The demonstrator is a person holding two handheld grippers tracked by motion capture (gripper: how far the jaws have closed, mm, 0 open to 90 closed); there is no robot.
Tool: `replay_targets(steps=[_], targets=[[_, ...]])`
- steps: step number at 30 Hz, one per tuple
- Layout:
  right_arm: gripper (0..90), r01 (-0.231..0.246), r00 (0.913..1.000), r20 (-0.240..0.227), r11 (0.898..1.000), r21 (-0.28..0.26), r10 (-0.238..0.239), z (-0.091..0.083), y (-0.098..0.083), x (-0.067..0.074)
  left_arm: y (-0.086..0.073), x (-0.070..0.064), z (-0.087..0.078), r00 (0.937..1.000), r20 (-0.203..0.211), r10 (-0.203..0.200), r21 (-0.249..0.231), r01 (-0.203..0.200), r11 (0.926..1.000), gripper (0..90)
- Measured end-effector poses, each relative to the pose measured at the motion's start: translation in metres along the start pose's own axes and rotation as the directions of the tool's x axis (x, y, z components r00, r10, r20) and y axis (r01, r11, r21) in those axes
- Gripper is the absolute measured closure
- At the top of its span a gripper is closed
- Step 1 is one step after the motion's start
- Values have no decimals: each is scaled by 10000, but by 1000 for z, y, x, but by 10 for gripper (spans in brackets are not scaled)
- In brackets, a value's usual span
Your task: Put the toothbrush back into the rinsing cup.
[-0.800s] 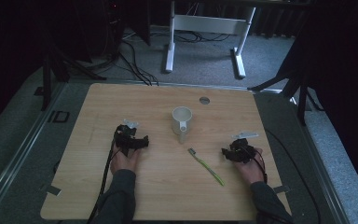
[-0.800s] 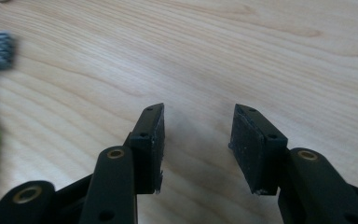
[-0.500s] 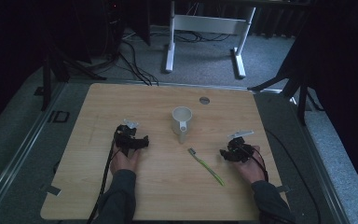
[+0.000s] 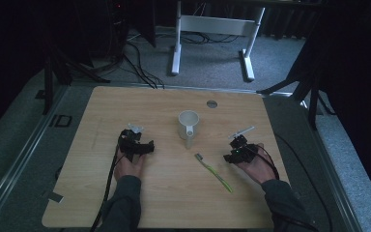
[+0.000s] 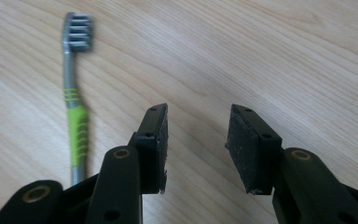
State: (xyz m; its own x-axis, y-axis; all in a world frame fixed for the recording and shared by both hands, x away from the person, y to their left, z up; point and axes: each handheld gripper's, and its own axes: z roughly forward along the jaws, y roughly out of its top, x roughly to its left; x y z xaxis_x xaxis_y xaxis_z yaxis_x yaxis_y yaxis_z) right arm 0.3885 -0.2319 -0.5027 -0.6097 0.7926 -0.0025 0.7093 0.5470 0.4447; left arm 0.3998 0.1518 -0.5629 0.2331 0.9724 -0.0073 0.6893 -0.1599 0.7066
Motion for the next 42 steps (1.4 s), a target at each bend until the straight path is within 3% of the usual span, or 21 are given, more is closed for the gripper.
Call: replay_targets(steps=[10,16,22,36,42], targets=[[612,355,9977,-606,9960,825,-305,-1,13,12,0,0,0,10000,-3,-6,2,6,10000,134],[632,700,9954,-733,9907,1164,-617,-1,19,17,0,0,0,10000,-5,-8,-3,8,10000,134],[670,1164,9911,-828,9798,1625,-1040,0,27,25,0,0,0,10000,0,-3,2,3,10000,134],[714,1531,9850,-1135,9626,2237,-1303,4,39,37,0,0,0,10000,-3,-6,2,6,10000,134],[724,1775,9808,-1263,9488,2613,-1487,8,42,45,0,0,0,10000,-2,-6,1,6,10000,134]])
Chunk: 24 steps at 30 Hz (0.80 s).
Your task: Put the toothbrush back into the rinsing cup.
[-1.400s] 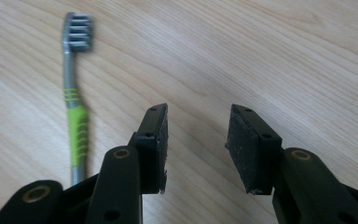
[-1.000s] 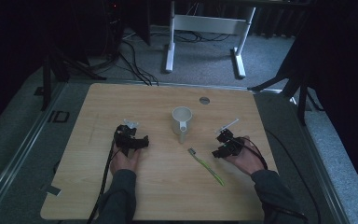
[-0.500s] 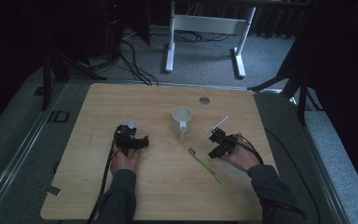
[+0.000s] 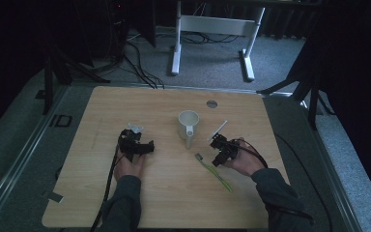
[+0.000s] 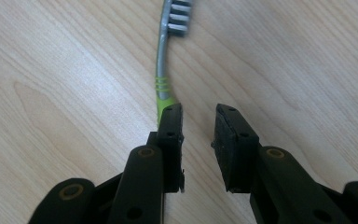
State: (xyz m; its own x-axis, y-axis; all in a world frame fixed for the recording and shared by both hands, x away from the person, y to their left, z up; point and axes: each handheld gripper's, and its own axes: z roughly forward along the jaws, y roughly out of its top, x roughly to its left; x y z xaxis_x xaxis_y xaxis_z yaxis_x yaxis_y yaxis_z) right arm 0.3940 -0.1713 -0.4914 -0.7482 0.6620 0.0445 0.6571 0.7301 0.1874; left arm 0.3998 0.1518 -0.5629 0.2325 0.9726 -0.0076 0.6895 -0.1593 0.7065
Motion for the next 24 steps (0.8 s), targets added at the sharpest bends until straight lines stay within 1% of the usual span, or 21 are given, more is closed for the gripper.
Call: replay_targets(steps=[4,8,11,12,13,17,19,21,24], targets=[[735,88,9999,-70,9998,154,-87,1,3,3,0,0,0,10000,-1,0,1,0,10000,134],[757,224,9997,3,9994,258,-224,3,5,6,0,0,0,10000,-1,0,-4,0,10000,134],[759,285,9996,34,9991,303,-286,3,7,8,0,0,0,10000,0,-1,-1,1,10000,134],[760,387,9992,39,9988,295,-389,3,8,9,0,0,0,10000,-1,-1,-2,1,10000,134],[760,335,9994,46,9989,343,-337,3,9,10,0,0,0,10000,0,1,1,-1,10000,134],[759,467,9989,79,9981,408,-470,4,11,12,0,0,0,10000,-2,-3,-4,3,10000,134],[759,619,9980,101,9967,528,-625,6,13,13,0,0,0,10000,0,0,-1,0,10000,134],[759,532,9985,86,9967,612,-538,7,13,14,0,0,0,10000,0,-1,-1,1,10000,134],[759,662,9977,89,9949,762,-671,10,14,16,0,0,0,10000,0,-2,-1,2,10000,134]])
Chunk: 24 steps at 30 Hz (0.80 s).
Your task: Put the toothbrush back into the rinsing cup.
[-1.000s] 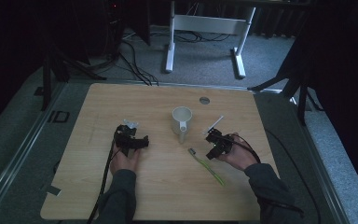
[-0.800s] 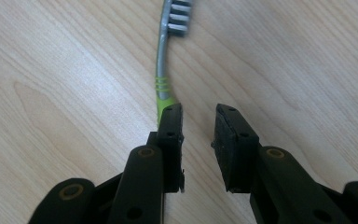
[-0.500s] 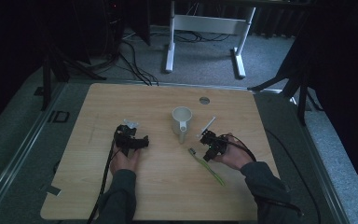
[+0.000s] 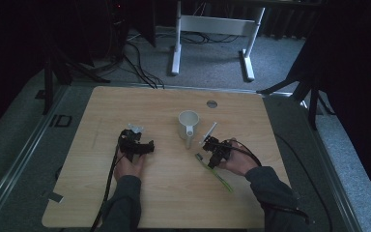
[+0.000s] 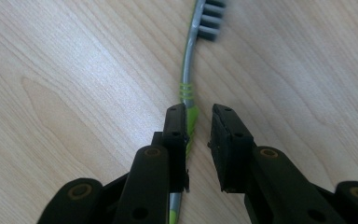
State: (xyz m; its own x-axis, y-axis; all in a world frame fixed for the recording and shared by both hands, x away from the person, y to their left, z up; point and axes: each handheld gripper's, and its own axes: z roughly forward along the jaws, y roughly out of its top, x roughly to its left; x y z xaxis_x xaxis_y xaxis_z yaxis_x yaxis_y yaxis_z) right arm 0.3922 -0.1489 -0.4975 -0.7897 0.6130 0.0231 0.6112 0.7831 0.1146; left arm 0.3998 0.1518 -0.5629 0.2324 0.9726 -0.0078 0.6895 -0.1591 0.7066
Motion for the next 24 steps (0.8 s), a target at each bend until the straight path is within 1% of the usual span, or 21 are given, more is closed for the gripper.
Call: replay_targets(steps=[7,18,24], targets=[[758,182,9998,-44,9995,258,-181,5,2,4,0,0,0,10000,0,1,1,-1,10000,134],[758,177,9998,-66,9980,605,-174,12,2,6,0,0,0,10000,0,1,0,-1,10000,134],[760,331,9994,27,9954,894,-335,16,3,8,0,0,0,10000,2,-1,-4,1,10000,134]])
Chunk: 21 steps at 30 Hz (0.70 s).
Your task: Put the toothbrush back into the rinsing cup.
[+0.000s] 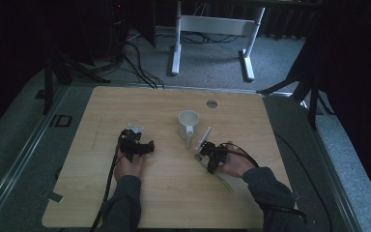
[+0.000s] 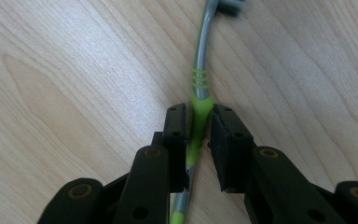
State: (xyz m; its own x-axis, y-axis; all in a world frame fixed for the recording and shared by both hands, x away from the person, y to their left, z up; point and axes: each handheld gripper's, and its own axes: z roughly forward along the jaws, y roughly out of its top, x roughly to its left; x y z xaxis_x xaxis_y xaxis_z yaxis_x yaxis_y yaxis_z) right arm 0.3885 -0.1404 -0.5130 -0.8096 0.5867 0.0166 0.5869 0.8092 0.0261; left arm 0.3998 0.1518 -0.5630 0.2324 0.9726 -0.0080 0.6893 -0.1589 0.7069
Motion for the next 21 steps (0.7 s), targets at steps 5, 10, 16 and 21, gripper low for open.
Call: replay_targets(steps=[5,10,16,21], targets=[[765,26,10000,88,9999,102,-27,2,1,0,0,0,0,10000,-2,0,3,0,10000,134],[784,82,9997,220,9997,228,-87,4,2,0,0,0,0,10000,-6,-6,-3,6,10000,134],[804,145,9993,332,9995,284,-154,4,3,1,0,0,0,10000,-7,-9,-4,9,10000,134],[812,240,9995,205,9996,178,-244,3,2,1,0,0,0,10000,-7,-10,-5,10,10000,134]])
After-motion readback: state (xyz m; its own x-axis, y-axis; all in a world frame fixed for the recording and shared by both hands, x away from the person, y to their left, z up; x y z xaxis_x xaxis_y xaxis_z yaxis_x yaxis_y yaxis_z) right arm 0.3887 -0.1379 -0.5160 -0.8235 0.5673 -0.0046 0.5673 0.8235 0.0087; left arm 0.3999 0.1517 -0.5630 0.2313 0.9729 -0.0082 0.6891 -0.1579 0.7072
